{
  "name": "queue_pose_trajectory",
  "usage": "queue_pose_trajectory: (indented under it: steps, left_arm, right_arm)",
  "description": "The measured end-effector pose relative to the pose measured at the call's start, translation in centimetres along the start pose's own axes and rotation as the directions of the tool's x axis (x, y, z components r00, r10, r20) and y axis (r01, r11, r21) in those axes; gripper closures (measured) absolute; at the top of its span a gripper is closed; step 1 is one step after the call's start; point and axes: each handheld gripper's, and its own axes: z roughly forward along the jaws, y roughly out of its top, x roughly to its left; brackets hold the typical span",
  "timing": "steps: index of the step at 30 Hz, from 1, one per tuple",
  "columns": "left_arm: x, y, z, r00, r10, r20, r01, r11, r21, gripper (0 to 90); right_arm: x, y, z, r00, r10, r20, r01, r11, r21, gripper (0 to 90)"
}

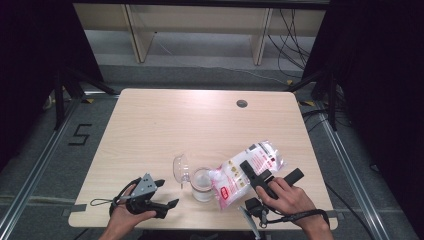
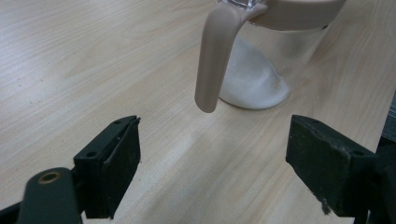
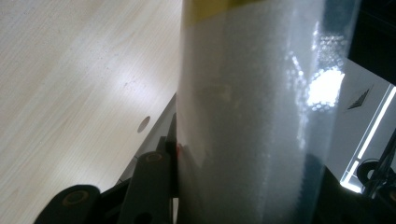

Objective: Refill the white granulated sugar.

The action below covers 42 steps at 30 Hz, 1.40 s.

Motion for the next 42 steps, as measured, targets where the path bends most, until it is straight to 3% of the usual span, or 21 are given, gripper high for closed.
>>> queue_pose_trajectory:
  steps: [26, 32, 35, 42]
  left_arm:
    - [0.16, 0.02, -0.06, 0.9999, 0.016, -0.003, -0.016, 0.9999, 0.006, 17.5]
    - [-0.01, 0.02, -0.05, 1.0, 0.0, -0.005, 0.0, 1.0, 0.003, 17.5]
    - [0.18, 0.01, -0.06, 0.9998, 0.017, -0.005, -0.017, 0.9998, 0.008, 17.5]
    - [0.01, -0.01, 0.03, 1.0, -0.002, 0.005, 0.002, 1.0, -0.006, 17.5]
  right_arm:
    - [-0.01, -0.02, -0.01, 0.9999, 0.01, -0.002, -0.01, 0.9999, -0.008, 66.5]
    - [-0.02, -0.03, -0.01, 1.0, 0.008, -0.003, -0.008, 0.9999, -0.008, 66.6]
    - [-0.03, -0.04, -0.01, 1.0, 0.009, -0.003, -0.009, 0.9999, -0.008, 66.6]
    - [-0.11, -0.03, -0.06, 0.9999, 0.01, -0.005, -0.011, 0.9999, -0.011, 66.7]
